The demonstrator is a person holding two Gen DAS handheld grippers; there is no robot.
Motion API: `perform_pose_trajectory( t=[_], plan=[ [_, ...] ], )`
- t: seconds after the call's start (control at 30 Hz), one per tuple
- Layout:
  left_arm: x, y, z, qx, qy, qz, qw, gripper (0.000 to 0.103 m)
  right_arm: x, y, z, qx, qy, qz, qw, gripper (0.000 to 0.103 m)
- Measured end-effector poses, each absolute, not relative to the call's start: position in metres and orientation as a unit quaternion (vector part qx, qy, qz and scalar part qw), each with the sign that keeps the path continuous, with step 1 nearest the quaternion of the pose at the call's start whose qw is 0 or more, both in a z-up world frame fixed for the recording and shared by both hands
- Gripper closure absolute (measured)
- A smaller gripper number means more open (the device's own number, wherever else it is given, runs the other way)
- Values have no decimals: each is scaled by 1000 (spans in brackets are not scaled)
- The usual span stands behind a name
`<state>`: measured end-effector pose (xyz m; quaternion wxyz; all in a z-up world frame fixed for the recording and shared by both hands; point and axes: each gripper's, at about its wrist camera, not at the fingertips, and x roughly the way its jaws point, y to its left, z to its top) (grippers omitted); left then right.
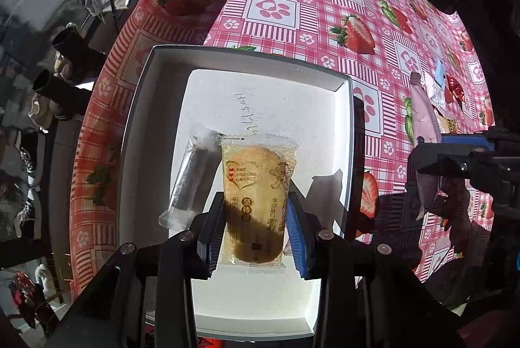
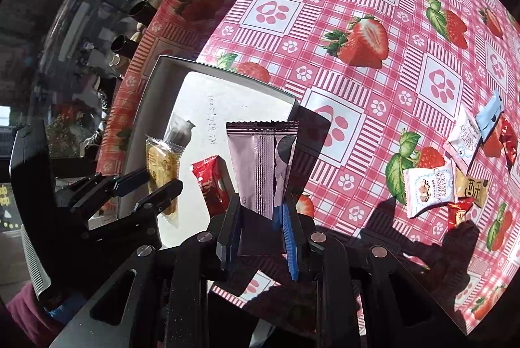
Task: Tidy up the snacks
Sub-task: 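Open both tools to drop the packets into the white box, then withdraw both tools from the box toward the remaining snacks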
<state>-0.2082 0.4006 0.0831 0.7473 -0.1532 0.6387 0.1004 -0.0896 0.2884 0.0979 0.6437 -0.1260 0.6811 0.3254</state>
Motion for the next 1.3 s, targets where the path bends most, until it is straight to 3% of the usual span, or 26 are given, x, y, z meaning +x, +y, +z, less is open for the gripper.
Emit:
perform_pose_trajectory(
  t=[0.8,0.87,0.93,1.03,1.07,1.13,1.17,1.27,1.3],
  plan=[
    [-234,421,52,-166,670,120,714,63,-111,367,59,-192,699,356,590,78],
    [-234,419,52,-163,672,120,713,54,-112,369,57,-195,700,356,588,78],
    [-235,418,53,-157,671,127,713,31,-113,369,55,-199,703,353,584,78],
    [-234,417,55,-153,670,132,714,24,-112,367,52,-198,708,350,580,77],
    [-234,417,55,-152,673,132,712,24,-112,367,52,-198,709,349,579,74],
    [-233,416,54,-150,679,134,706,23,-112,366,54,-196,708,350,581,35],
    [-233,416,53,-150,680,138,704,23,-112,365,56,-196,704,351,586,30],
    [-234,417,53,-146,685,149,698,23,-111,363,61,-197,700,353,589,30],
    [-235,418,54,-149,685,150,697,23,-110,360,62,-201,698,349,592,25]
  ],
)
